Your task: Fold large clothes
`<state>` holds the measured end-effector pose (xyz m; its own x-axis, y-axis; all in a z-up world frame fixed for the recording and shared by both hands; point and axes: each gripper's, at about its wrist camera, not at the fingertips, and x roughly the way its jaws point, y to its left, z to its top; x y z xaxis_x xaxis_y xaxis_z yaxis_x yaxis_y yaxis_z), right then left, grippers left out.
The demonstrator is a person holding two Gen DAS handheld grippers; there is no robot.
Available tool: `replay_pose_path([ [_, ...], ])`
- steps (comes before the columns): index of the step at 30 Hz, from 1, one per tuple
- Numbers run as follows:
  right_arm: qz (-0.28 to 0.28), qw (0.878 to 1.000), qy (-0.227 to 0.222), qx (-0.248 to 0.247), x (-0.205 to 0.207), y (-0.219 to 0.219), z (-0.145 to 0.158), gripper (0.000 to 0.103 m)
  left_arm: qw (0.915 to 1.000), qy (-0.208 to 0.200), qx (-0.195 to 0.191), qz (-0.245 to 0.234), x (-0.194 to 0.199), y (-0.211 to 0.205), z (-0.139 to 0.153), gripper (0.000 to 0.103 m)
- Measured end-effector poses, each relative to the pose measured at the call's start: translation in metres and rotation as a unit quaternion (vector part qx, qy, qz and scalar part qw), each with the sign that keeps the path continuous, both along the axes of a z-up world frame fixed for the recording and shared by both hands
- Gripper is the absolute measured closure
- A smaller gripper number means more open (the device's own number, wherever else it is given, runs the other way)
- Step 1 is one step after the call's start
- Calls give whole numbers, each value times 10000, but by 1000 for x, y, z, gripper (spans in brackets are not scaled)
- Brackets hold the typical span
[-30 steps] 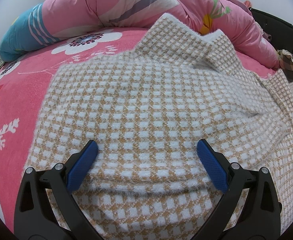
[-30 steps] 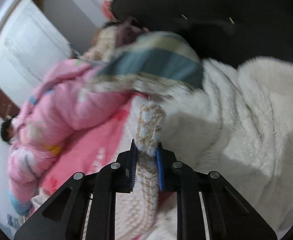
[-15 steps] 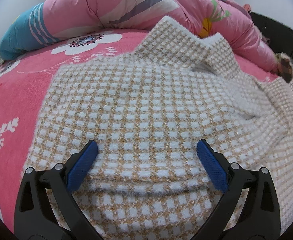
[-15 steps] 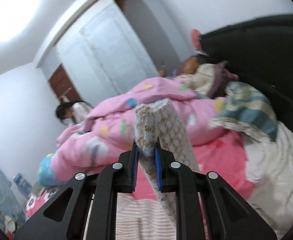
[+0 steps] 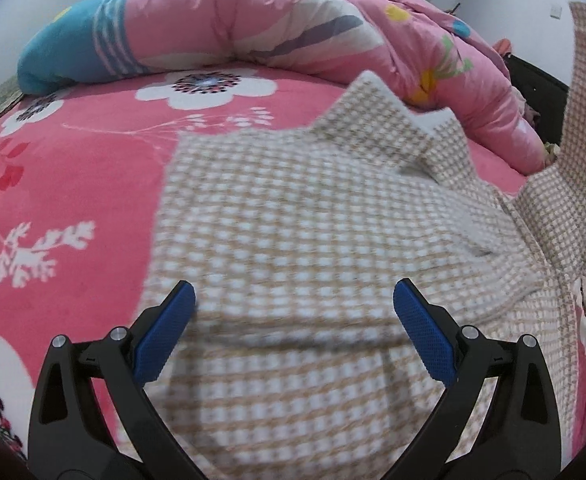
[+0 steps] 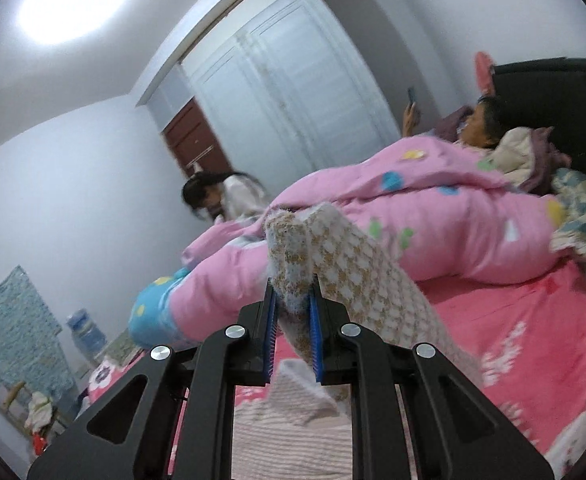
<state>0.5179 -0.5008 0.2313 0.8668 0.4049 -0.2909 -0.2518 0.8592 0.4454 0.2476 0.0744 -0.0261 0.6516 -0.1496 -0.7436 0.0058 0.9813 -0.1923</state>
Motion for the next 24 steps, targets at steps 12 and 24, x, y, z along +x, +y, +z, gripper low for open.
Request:
replay_pose_path([
  [12,1027,9921,538,-474,7,167,-66,89,9995,-91,-300,-99,4,6,8,7],
  [24,2462,9233,2364,-1759,4,321,-249,54,9984,-247,-482,-165,39,-19,16,7],
])
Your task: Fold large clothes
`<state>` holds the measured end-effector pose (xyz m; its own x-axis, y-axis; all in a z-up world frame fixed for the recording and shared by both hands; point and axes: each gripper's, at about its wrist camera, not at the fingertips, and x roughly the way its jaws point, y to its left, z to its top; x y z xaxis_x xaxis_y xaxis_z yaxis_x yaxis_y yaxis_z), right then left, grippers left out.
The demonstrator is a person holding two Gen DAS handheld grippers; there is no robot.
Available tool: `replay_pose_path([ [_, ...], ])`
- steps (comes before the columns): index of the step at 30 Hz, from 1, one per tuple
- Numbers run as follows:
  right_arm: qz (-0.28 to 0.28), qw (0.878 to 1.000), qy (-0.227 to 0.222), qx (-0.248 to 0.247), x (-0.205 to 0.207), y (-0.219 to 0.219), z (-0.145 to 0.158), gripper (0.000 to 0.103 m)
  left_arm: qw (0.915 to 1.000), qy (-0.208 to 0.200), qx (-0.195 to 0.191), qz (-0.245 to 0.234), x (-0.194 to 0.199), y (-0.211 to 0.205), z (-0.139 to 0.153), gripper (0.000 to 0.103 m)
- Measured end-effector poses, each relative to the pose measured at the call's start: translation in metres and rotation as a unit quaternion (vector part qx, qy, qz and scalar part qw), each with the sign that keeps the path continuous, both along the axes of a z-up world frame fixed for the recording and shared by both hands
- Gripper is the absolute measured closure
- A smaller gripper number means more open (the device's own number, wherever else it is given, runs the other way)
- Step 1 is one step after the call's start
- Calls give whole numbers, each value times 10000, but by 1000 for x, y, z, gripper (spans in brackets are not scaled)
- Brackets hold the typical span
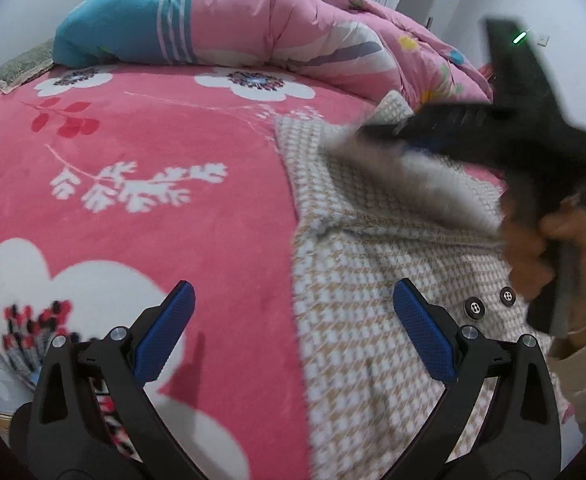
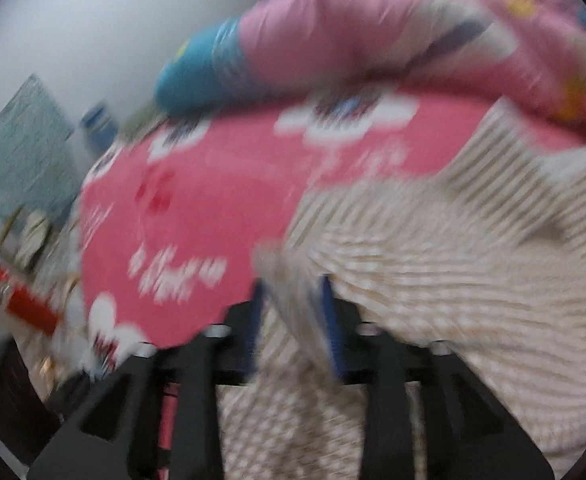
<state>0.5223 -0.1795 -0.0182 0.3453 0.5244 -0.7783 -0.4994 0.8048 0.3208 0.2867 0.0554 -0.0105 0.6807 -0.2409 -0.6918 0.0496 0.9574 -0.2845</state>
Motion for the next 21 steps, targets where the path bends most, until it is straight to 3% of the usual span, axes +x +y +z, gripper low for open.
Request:
replay_pose_path([
  [1,51,9999,129,60,-1,2,-4,44,10000,-28,6,-10,6,-6,3,7],
  [5,112,9985,133,516,-4,-26,8,29,9994,-268,102,-171,50,-47,22,7],
  [10,-452,9963,-241,689,-5,-126,42,29,9977,-543,-34,-413,143,-105,41,8],
  [12,-902,9938,-490,420,-5,-172,50,29,9974,-529,-123,-465,179,-111,42,19],
  [15,-1676,9836,-668,-6,2,-240,54,29,9981,-296,-289,-461,245,-137,36,33],
  [18,-2292,9724,-429,-26,14,-300,44,29,9979,127,-544,-329,326,-164,25,38],
  [19,-2428,9694,-363,-62,18,-313,40,29,9977,247,-567,-277,323,-144,18,39],
  [21,-2634,9643,-213,-175,28,-335,28,29,9962,631,-595,-113,370,-154,8,48],
])
